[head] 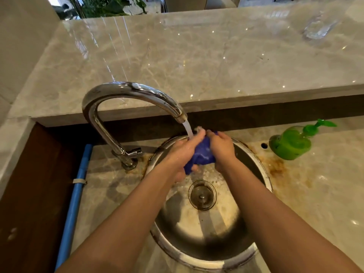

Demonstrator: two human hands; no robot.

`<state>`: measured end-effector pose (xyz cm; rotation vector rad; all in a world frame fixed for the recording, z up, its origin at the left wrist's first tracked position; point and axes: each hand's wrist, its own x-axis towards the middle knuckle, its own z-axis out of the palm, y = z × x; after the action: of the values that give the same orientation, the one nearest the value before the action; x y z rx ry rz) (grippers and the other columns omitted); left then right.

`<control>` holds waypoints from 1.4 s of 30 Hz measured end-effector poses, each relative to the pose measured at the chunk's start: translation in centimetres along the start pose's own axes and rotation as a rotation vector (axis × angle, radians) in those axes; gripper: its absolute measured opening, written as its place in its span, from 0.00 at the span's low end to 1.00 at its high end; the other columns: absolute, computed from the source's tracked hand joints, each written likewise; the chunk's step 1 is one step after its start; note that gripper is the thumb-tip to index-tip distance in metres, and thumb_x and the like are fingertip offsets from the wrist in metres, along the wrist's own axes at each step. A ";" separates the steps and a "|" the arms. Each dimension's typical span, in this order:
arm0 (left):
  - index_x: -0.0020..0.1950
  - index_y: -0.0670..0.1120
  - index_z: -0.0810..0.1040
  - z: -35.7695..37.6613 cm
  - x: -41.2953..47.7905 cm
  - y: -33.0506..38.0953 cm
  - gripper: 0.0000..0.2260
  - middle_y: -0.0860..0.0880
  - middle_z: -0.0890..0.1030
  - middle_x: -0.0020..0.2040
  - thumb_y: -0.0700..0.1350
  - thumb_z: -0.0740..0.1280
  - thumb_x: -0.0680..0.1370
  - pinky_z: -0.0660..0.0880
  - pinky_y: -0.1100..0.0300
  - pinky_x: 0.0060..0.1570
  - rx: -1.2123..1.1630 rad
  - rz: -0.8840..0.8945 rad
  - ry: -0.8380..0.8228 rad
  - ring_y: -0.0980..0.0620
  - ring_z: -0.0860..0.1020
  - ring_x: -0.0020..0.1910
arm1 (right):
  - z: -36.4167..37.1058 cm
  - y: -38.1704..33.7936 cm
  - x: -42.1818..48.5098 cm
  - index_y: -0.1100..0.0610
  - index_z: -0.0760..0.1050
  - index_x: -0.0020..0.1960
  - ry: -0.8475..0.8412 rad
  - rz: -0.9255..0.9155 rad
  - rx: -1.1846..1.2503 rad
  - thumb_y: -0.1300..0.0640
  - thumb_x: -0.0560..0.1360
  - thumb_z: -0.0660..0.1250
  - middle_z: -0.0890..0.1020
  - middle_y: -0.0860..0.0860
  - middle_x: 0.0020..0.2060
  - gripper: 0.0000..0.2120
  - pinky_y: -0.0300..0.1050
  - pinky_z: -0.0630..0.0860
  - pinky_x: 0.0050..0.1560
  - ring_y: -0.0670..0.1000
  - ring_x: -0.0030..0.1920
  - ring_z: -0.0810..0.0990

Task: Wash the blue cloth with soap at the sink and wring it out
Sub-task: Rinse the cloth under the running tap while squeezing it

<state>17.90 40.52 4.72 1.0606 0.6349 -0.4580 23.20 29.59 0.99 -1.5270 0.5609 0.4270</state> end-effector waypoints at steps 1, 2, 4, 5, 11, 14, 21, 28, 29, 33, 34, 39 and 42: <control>0.58 0.43 0.76 -0.1 -0.1 0.2 0.15 0.45 0.82 0.43 0.51 0.69 0.78 0.72 0.63 0.24 0.005 -0.003 -0.004 0.54 0.79 0.32 | -0.7 0.1 -0.1 0.52 0.72 0.66 -0.090 0.081 0.146 0.55 0.80 0.67 0.84 0.56 0.55 0.15 0.52 0.84 0.47 0.56 0.50 0.86; 0.57 0.43 0.76 -0.4 -0.1 0.6 0.10 0.44 0.82 0.44 0.45 0.68 0.79 0.74 0.63 0.26 -0.030 0.017 0.004 0.54 0.81 0.33 | -1.2 0.1 -0.3 0.53 0.70 0.70 -0.170 0.114 0.229 0.56 0.80 0.67 0.84 0.57 0.56 0.19 0.49 0.84 0.41 0.55 0.50 0.87; 0.53 0.43 0.77 -1.2 0.7 1.2 0.04 0.43 0.81 0.45 0.41 0.64 0.81 0.76 0.61 0.27 -0.154 0.054 0.055 0.52 0.81 0.33 | -1.8 -0.4 -1.5 0.55 0.72 0.68 -0.279 0.083 0.217 0.56 0.80 0.65 0.85 0.57 0.56 0.17 0.46 0.82 0.39 0.55 0.51 0.86; 0.51 0.44 0.77 -1.7 1.3 1.4 0.04 0.42 0.81 0.45 0.42 0.64 0.81 0.78 0.60 0.29 -0.184 0.032 0.091 0.51 0.82 0.34 | -1.6 -0.7 -2.3 0.55 0.75 0.65 -0.314 0.027 0.141 0.55 0.81 0.65 0.85 0.57 0.55 0.13 0.47 0.82 0.42 0.55 0.51 0.85; 0.44 0.41 0.79 1.0 0.2 0.1 0.12 0.44 0.79 0.40 0.50 0.67 0.77 0.80 0.59 0.35 -0.337 0.096 0.215 0.50 0.81 0.34 | 4.3 0.3 -5.8 0.52 0.78 0.41 -0.001 -0.675 -0.513 0.37 0.75 0.62 0.82 0.51 0.36 0.19 0.51 0.80 0.41 0.53 0.38 0.82; 0.54 0.44 0.80 0.0 0.2 0.4 0.18 0.44 0.85 0.47 0.58 0.65 0.79 0.82 0.51 0.49 -0.096 -0.031 0.100 0.47 0.84 0.45 | 3.2 0.2 -2.6 0.54 0.79 0.40 0.134 -0.468 -0.468 0.43 0.81 0.61 0.83 0.54 0.35 0.19 0.54 0.80 0.44 0.55 0.38 0.82; 0.53 0.47 0.77 -0.8 0.5 1.3 0.04 0.41 0.81 0.58 0.45 0.65 0.80 0.78 0.45 0.56 -0.026 0.108 0.195 0.45 0.81 0.53 | -0.7 -0.4 -4.2 0.57 0.78 0.61 -0.373 0.111 0.146 0.47 0.79 0.69 0.86 0.57 0.49 0.17 0.40 0.77 0.27 0.49 0.37 0.86; 0.42 0.45 0.78 0.3 -0.3 1.0 0.13 0.46 0.79 0.36 0.51 0.62 0.80 0.74 0.54 0.40 -0.317 -0.059 0.156 0.49 0.80 0.35 | 2.7 0.1 -7.3 0.52 0.77 0.41 -0.053 -0.584 -0.508 0.42 0.78 0.64 0.82 0.49 0.34 0.15 0.46 0.79 0.40 0.49 0.36 0.81; 0.43 0.47 0.76 0.4 0.3 0.7 0.13 0.48 0.77 0.38 0.53 0.58 0.81 0.74 0.56 0.39 -0.311 -0.014 0.154 0.52 0.78 0.34 | 3.3 0.1 -7.3 0.52 0.77 0.39 0.040 -0.694 -0.590 0.41 0.78 0.62 0.80 0.47 0.31 0.17 0.43 0.76 0.35 0.47 0.33 0.79; 0.49 0.44 0.78 1.1 -0.6 0.8 0.11 0.44 0.83 0.45 0.50 0.62 0.81 0.79 0.52 0.53 -0.174 -0.013 0.183 0.48 0.82 0.45 | 2.4 -0.7 -2.9 0.50 0.72 0.36 0.107 -0.539 -0.799 0.45 0.81 0.61 0.77 0.47 0.32 0.18 0.44 0.76 0.38 0.48 0.35 0.78; 0.52 0.44 0.79 1.1 -1.1 0.8 0.10 0.42 0.84 0.48 0.50 0.65 0.80 0.79 0.48 0.55 -0.133 -0.040 0.137 0.46 0.83 0.48 | 1.8 -0.7 -1.7 0.50 0.74 0.36 0.053 -0.409 -0.730 0.45 0.81 0.61 0.80 0.50 0.35 0.17 0.49 0.79 0.44 0.52 0.39 0.81; 0.60 0.46 0.77 -0.6 -1.8 0.6 0.13 0.40 0.84 0.53 0.50 0.68 0.78 0.82 0.46 0.47 -0.116 -0.039 0.114 0.41 0.84 0.51 | -0.4 -0.5 -1.9 0.53 0.79 0.54 -0.251 0.089 -0.030 0.45 0.82 0.63 0.85 0.56 0.51 0.13 0.54 0.80 0.49 0.55 0.51 0.84; 0.57 0.51 0.76 -2.5 -1.4 0.4 0.09 0.42 0.82 0.57 0.53 0.62 0.81 0.79 0.44 0.54 -0.075 0.043 0.192 0.41 0.82 0.53 | -3.2 -0.9 -1.9 0.57 0.77 0.63 -0.291 0.138 0.160 0.43 0.81 0.63 0.85 0.58 0.57 0.21 0.56 0.79 0.57 0.57 0.57 0.84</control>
<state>16.44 42.99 5.10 1.0527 0.7912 -0.2948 21.94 26.57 2.92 -1.2501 0.4612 0.6818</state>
